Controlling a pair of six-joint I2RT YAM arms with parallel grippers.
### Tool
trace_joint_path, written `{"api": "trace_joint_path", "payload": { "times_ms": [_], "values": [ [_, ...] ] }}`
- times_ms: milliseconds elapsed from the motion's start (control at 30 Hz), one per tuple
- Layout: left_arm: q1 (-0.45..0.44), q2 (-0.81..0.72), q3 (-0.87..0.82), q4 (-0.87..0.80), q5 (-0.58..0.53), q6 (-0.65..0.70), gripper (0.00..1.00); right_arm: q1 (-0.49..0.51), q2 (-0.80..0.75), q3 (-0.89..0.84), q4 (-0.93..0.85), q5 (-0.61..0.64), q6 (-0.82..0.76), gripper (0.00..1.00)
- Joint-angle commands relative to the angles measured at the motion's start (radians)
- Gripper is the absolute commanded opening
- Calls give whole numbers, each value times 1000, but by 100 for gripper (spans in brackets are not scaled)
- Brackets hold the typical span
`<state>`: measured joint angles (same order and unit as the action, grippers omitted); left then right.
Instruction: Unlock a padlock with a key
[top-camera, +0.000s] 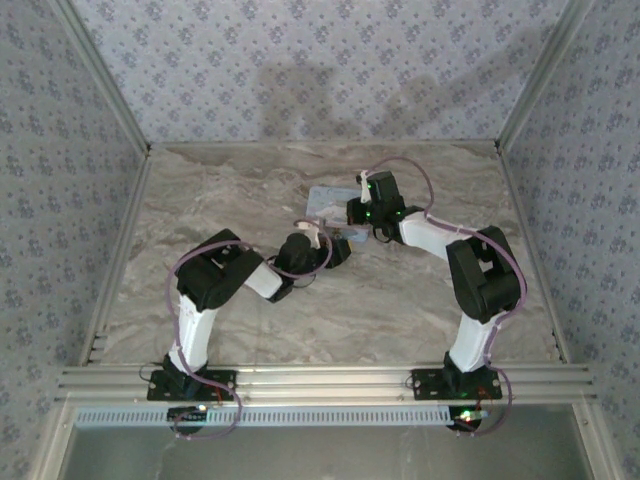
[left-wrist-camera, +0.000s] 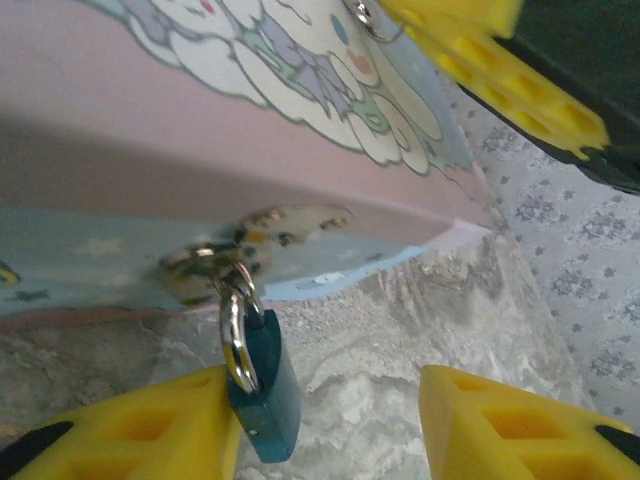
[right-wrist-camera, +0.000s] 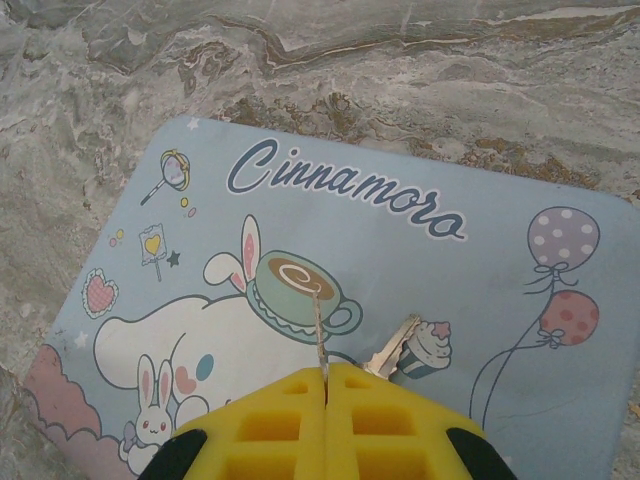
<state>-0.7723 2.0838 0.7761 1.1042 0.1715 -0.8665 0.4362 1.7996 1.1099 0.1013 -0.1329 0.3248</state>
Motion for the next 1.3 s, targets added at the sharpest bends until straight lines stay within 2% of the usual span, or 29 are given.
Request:
{"api": "trace_joint_path", "payload": {
  "times_ms": [0, 133, 433, 500, 667, 767, 900, 1033, 1133, 1267],
  "values": [
    [-19, 71, -66, -211, 2, -35, 57, -2, -9, -25, -49, 25, 20, 0],
    [-11, 84, -28, -262, -10, -19, 59, -2, -13, -25, -49, 27, 19, 0],
    [27, 101, 24, -369, -4, -5, 45, -7, -16, -28, -51, 27, 14, 0],
    [32, 99, 23, -368, -10, -4, 46, -7, -17, -29, -52, 25, 11, 0],
    [33, 99, 11, -354, -40, -34, 59, -8, -16, -28, -51, 24, 12, 0],
    [30, 105, -25, -270, -48, -40, 60, -8, -16, -27, -53, 24, 11, 0],
    [27, 121, -10, -254, 8, -32, 59, -9, -14, -24, -55, 24, 10, 0],
    [15, 147, -1, -219, 50, -45, 54, -8, -14, -24, -54, 25, 12, 0],
    [5, 151, 10, -274, 30, -40, 60, -8, -14, -25, -50, 23, 15, 0],
    [-9, 163, 27, -287, 19, -41, 62, -8, -14, -25, -50, 23, 16, 0]
  ]
}}
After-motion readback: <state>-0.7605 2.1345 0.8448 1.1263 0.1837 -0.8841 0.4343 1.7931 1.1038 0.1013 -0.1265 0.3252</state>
